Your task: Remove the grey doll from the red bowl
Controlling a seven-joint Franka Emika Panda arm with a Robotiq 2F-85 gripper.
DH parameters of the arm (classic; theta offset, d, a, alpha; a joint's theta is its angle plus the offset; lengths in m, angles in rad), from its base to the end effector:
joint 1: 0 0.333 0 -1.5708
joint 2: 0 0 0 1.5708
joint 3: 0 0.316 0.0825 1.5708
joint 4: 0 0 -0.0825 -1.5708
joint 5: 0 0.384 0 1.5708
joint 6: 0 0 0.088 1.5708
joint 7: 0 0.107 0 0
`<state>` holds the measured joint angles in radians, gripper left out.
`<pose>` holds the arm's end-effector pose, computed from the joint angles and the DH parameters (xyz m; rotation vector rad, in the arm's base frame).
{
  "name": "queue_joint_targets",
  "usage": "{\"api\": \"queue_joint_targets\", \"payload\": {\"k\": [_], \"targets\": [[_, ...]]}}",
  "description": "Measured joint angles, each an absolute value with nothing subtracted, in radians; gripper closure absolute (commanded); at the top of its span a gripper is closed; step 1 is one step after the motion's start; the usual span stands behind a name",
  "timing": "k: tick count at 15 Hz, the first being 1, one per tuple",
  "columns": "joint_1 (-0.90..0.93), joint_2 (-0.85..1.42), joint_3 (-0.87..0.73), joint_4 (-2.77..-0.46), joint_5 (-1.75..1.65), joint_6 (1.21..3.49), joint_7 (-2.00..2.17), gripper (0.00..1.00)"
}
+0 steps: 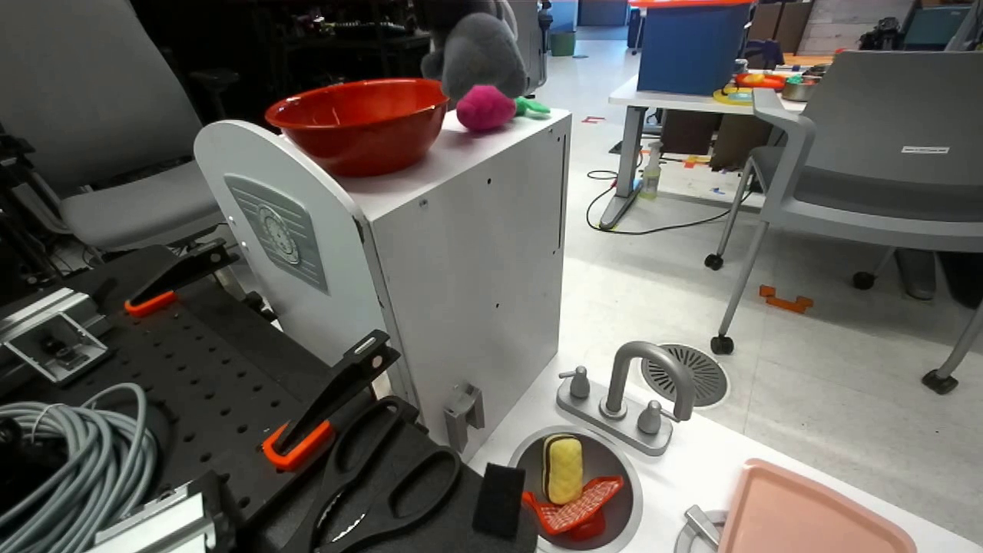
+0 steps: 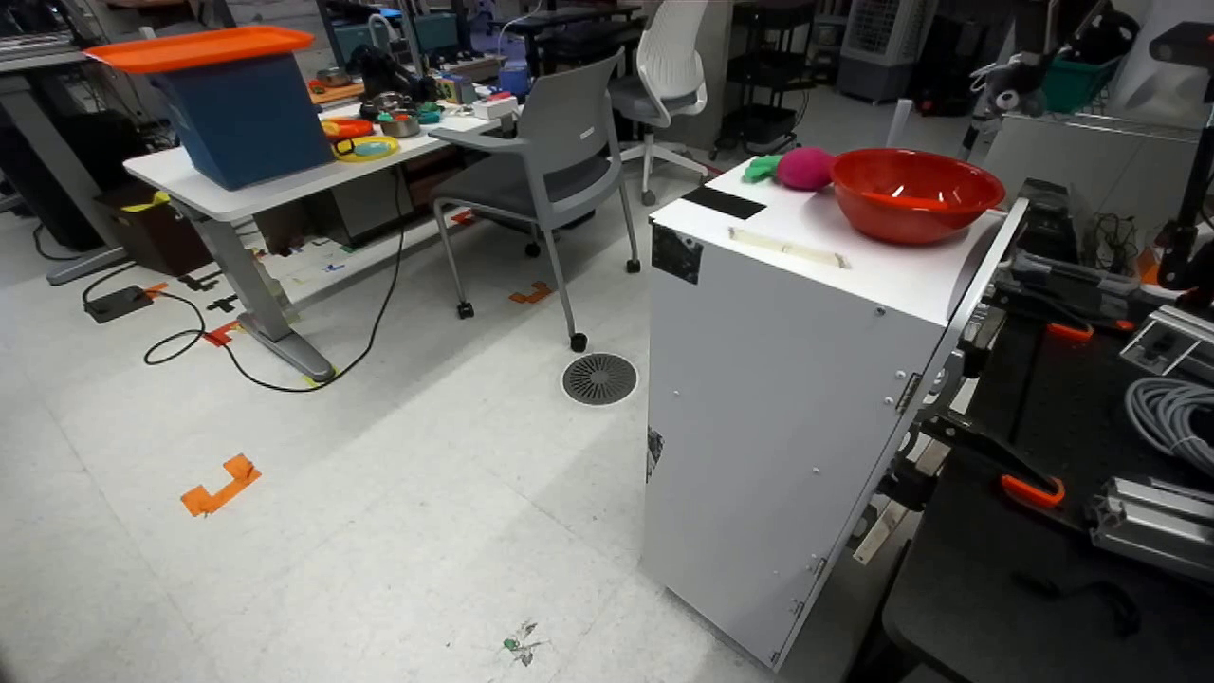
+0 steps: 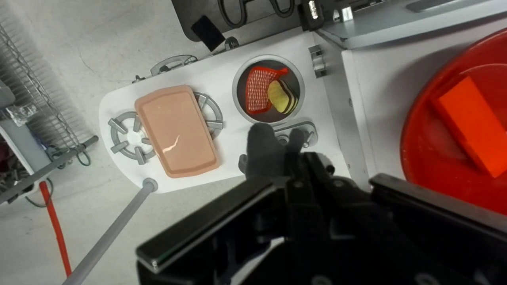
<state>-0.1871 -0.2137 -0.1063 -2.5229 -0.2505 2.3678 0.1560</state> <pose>0.4277 -0.1318 0.3599 2.9518 -0.4057 0.0720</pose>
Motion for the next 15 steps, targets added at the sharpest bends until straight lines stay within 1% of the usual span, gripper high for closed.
{"api": "queue_joint_targets", "payload": {"k": [8, 14, 15], "targets": [[-0.221, -0.2, -0.147, -2.504, -0.25, 2.357, 0.164, 0.99], [-0.218, -0.186, -0.146, -2.51, -0.25, 2.518, 0.156, 0.99], [-0.216, -0.177, -0.145, -2.511, -0.249, 2.549, 0.15, 0.93]]}}
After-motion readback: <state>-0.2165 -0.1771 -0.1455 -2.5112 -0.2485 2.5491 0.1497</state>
